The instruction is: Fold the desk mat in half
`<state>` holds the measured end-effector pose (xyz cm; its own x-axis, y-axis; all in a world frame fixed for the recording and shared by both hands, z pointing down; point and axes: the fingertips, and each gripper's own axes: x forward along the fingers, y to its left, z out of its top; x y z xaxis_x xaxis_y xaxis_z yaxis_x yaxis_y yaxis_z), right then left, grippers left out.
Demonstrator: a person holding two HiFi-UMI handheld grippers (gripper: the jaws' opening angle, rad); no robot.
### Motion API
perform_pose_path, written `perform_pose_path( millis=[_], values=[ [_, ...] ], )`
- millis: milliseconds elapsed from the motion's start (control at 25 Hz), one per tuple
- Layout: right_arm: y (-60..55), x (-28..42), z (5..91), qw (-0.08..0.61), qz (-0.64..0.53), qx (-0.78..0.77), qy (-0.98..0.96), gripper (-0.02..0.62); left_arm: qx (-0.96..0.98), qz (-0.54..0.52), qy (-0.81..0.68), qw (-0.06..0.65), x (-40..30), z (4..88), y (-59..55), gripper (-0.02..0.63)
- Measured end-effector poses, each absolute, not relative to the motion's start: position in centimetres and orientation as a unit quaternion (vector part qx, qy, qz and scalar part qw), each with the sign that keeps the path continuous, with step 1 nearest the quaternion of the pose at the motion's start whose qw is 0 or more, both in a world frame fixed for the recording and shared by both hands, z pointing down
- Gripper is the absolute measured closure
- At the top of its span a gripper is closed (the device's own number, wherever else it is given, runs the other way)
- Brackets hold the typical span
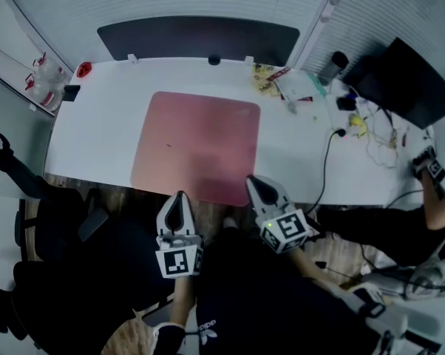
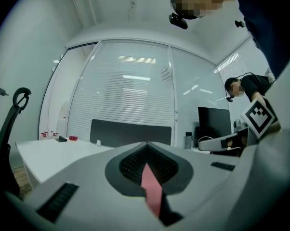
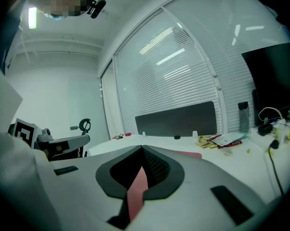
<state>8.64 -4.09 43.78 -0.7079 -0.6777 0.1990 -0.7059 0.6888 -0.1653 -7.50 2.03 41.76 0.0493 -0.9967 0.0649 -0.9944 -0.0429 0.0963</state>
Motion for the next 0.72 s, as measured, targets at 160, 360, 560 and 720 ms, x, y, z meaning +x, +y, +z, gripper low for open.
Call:
perform_pose_path(
  millis=[160, 360, 560, 720],
  values=[
    [-5.1, 9.2, 43.9, 0.063, 0.12, 0.383, -0.914, 0.593, 0.723, -0.009, -0.688, 0.056, -7.0, 41.6, 1.1, 0.604],
    [-5.7, 9.8, 44.3, 0.068, 0.129, 0.392, -0.908, 0.594, 0.726, -0.004, -0.685, 0.06, -6.8, 41.9, 0.5, 0.604],
    [-6.5, 10.1, 44.3, 0.071, 0.132, 0.402, -0.903, 0.594, 0.728, -0.006, -0.683, 0.061, -7.0, 41.7, -0.3, 0.604],
    [-7.3, 9.9, 44.4, 0.065, 0.132, 0.411, -0.899, 0.594, 0.729, -0.009, -0.682, 0.061, -7.6, 41.9, -0.8, 0.604]
  ],
)
